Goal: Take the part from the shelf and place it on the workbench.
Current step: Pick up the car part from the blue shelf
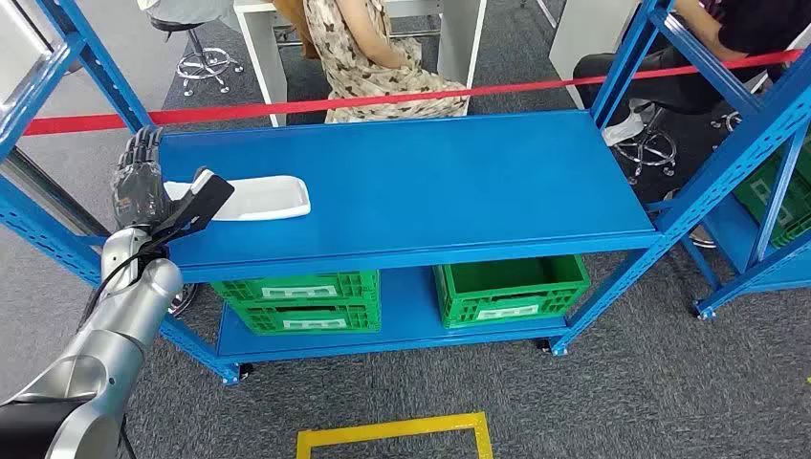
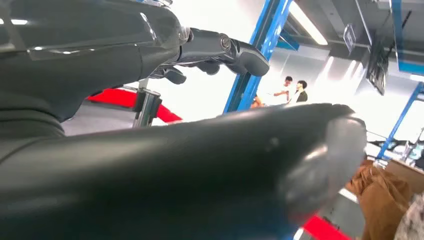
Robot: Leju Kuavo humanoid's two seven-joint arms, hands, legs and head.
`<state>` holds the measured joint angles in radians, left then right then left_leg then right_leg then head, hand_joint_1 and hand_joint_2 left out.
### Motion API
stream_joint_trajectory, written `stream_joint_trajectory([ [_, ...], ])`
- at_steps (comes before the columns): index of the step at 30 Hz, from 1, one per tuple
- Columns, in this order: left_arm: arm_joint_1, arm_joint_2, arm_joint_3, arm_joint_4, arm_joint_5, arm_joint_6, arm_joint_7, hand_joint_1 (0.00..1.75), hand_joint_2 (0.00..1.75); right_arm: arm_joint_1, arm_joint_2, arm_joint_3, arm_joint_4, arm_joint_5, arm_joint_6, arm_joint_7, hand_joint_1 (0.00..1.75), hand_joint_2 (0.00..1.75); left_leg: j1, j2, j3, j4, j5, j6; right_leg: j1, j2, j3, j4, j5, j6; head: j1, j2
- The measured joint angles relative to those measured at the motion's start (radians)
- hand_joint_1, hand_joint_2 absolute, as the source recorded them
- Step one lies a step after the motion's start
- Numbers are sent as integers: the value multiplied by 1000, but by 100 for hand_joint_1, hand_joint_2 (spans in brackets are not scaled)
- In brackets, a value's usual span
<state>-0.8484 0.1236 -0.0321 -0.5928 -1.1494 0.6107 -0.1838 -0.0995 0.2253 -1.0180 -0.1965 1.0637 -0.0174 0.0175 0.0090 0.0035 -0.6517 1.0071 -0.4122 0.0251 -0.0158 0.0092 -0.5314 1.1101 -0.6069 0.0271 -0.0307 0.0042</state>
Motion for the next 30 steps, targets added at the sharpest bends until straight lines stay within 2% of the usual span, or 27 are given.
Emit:
stream_joint_trajectory([
  [2,-1,-2,-5,3,-11,-5,11,0,0,0,0,-3,0,-3,1,0,0,0,-1,-1,5,0,-6,4,0,0,-55,83,-26,1,0,0],
  [3,-1,-3,-9,6,-21,-10,20,0,0,0,0,-6,0,-7,1,-1,0,0,-2,-1,10,0,-12,7,0,0,-104,151,-43,2,0,0],
  [4,-1,-5,-13,11,-31,-14,28,0,0,1,0,-10,0,-10,2,-1,0,0,-3,-3,16,0,-19,8,0,0,-143,195,-43,1,0,0],
  [5,0,-6,-18,16,-40,-16,32,0,0,1,0,-13,0,-12,3,-2,0,0,-4,-6,23,1,-25,8,0,0,-166,201,-22,-1,0,0],
  [6,0,-7,-23,22,-50,-16,35,0,0,1,0,-16,0,-12,3,-2,0,0,-5,-8,33,1,-32,7,1,0,-168,167,19,-5,0,0],
  [8,0,-8,-34,37,-67,-11,37,0,0,1,0,-19,0,-7,4,-2,0,0,-7,-11,53,1,-48,2,3,0,-134,32,120,-16,0,0],
  [9,0,-7,-39,45,-73,-8,37,0,0,1,0,-19,0,-4,4,-2,0,0,-9,-12,60,2,-55,-3,4,0,-115,-26,152,-20,-1,0],
  [10,0,-6,-42,52,-78,-4,37,0,0,1,1,-19,1,-1,4,-2,0,0,-11,-13,63,3,-61,-7,6,0,-103,-61,168,-23,-1,0],
  [14,1,-5,-58,76,-96,10,25,0,175,0,3,-20,1,7,6,-2,0,0,-11,-13,67,0,-67,-7,8,2,-96,-79,168,-23,-2,0],
  [20,3,-12,-86,96,-127,43,16,0,175,-1,4,-19,1,18,10,0,0,0,-11,-11,73,-11,-67,-9,9,5,-95,-78,163,-30,-2,0],
  [24,31,-23,-107,57,-218,81,25,0,175,-1,4,-18,1,26,15,1,0,0,-11,-11,74,-12,-67,-16,10,5,-94,-78,162,-31,-2,0],
  [30,57,-80,-174,-34,-400,89,115,0,175,-4,4,-17,1,34,17,7,0,0,-12,-13,75,-11,-67,-18,8,3,-90,-81,162,-31,-1,0],
])
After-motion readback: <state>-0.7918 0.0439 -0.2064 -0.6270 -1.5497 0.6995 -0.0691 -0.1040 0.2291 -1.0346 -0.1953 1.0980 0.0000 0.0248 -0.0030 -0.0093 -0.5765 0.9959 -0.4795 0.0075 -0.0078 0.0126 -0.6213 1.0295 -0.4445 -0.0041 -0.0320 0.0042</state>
